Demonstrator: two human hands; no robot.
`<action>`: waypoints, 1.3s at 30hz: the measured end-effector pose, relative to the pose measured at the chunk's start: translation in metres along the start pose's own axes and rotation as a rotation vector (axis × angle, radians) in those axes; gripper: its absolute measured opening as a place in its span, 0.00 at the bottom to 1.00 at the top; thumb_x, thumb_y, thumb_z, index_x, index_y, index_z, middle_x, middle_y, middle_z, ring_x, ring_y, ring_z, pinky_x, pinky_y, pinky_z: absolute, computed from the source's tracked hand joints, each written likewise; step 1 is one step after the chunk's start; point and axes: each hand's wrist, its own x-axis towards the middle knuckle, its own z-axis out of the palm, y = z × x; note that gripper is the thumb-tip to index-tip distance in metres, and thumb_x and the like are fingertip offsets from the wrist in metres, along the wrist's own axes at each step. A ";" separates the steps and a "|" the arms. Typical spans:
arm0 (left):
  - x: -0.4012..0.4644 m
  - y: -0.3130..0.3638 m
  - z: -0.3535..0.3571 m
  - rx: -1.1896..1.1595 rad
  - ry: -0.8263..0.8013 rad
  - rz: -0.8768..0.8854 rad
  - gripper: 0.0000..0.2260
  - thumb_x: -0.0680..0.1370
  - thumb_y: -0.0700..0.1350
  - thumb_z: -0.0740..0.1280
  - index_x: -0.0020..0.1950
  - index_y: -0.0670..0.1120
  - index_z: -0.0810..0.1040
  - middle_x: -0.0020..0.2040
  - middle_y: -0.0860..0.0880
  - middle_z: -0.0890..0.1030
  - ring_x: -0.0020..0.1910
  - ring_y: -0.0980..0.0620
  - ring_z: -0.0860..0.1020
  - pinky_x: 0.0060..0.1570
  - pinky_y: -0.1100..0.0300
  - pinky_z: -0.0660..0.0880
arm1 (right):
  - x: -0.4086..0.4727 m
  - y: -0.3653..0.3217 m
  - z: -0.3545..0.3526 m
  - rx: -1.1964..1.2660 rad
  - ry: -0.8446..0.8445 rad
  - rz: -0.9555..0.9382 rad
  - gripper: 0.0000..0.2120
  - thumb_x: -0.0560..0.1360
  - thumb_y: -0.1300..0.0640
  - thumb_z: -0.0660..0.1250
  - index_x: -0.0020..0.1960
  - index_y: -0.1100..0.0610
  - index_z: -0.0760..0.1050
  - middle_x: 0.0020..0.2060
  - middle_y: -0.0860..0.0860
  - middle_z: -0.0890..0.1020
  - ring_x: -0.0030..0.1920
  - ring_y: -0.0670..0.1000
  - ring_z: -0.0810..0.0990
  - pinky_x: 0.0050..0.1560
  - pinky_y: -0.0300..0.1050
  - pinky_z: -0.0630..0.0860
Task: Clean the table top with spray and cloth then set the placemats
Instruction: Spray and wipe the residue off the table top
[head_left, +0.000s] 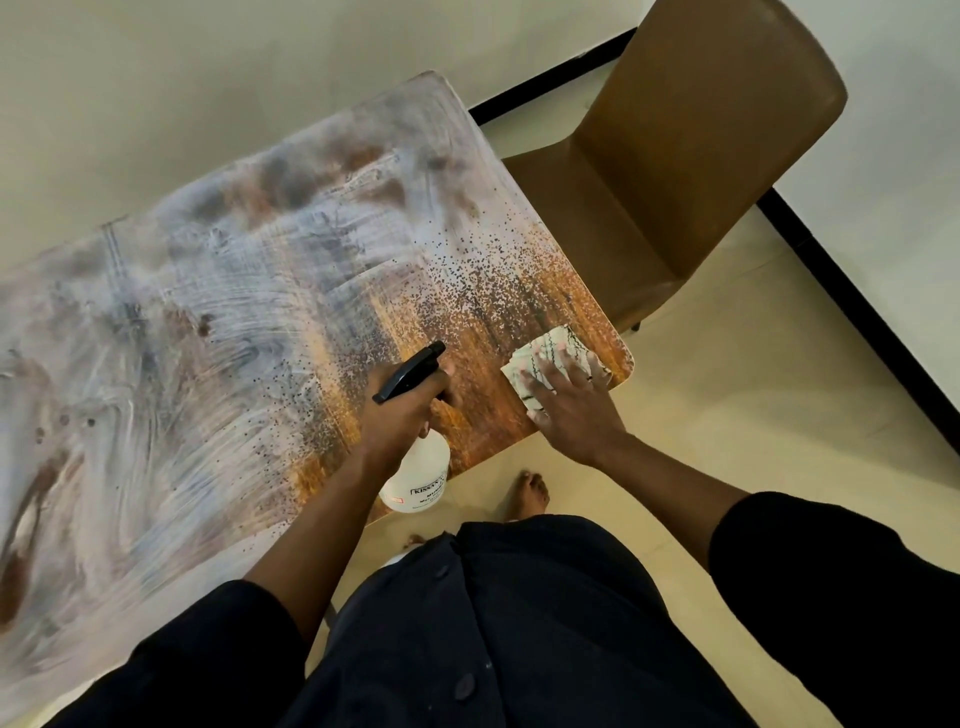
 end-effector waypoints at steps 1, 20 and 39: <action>0.001 -0.001 0.000 0.002 0.004 -0.004 0.15 0.85 0.41 0.70 0.39 0.40 0.85 0.37 0.40 0.86 0.21 0.49 0.70 0.27 0.55 0.74 | 0.000 0.000 0.005 -0.008 -0.040 0.004 0.29 0.84 0.43 0.54 0.83 0.47 0.51 0.83 0.53 0.51 0.82 0.61 0.45 0.78 0.66 0.41; 0.013 0.006 0.016 -0.003 0.002 -0.068 0.15 0.85 0.41 0.71 0.38 0.45 0.85 0.38 0.40 0.87 0.21 0.52 0.69 0.27 0.58 0.70 | 0.022 0.057 0.000 0.164 0.048 0.376 0.29 0.85 0.47 0.54 0.83 0.51 0.51 0.83 0.53 0.53 0.82 0.61 0.47 0.79 0.59 0.49; 0.009 0.000 0.025 0.001 0.000 -0.050 0.09 0.85 0.41 0.71 0.46 0.46 0.87 0.40 0.37 0.86 0.21 0.50 0.71 0.29 0.51 0.73 | -0.010 0.046 0.016 0.150 0.080 0.301 0.26 0.85 0.49 0.54 0.82 0.50 0.57 0.81 0.50 0.61 0.82 0.57 0.49 0.79 0.62 0.48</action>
